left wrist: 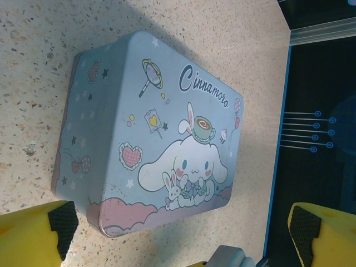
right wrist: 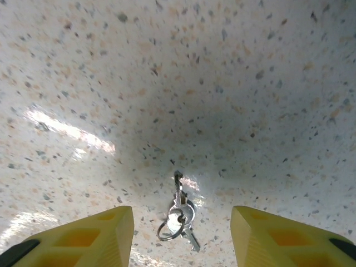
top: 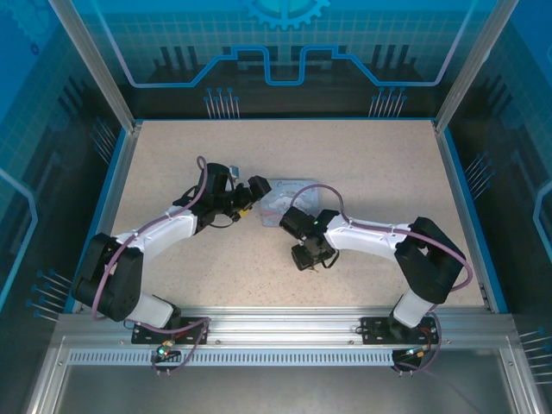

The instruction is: Unlock the padlock with the key

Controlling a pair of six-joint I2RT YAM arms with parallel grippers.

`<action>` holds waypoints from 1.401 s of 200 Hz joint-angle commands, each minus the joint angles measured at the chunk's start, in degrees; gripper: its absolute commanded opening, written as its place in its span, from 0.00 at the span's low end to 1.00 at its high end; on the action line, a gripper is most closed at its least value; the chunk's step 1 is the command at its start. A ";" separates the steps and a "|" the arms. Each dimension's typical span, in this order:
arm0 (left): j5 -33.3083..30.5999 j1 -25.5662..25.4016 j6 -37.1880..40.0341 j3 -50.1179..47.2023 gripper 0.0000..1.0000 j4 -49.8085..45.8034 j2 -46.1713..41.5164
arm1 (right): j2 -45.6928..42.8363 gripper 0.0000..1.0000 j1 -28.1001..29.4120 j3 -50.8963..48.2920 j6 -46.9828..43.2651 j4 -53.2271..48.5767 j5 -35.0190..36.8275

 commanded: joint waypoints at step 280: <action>2.61 0.60 -0.53 -0.66 0.99 2.94 -0.92 | 4.70 0.03 3.38 -3.45 14.28 0.93 1.68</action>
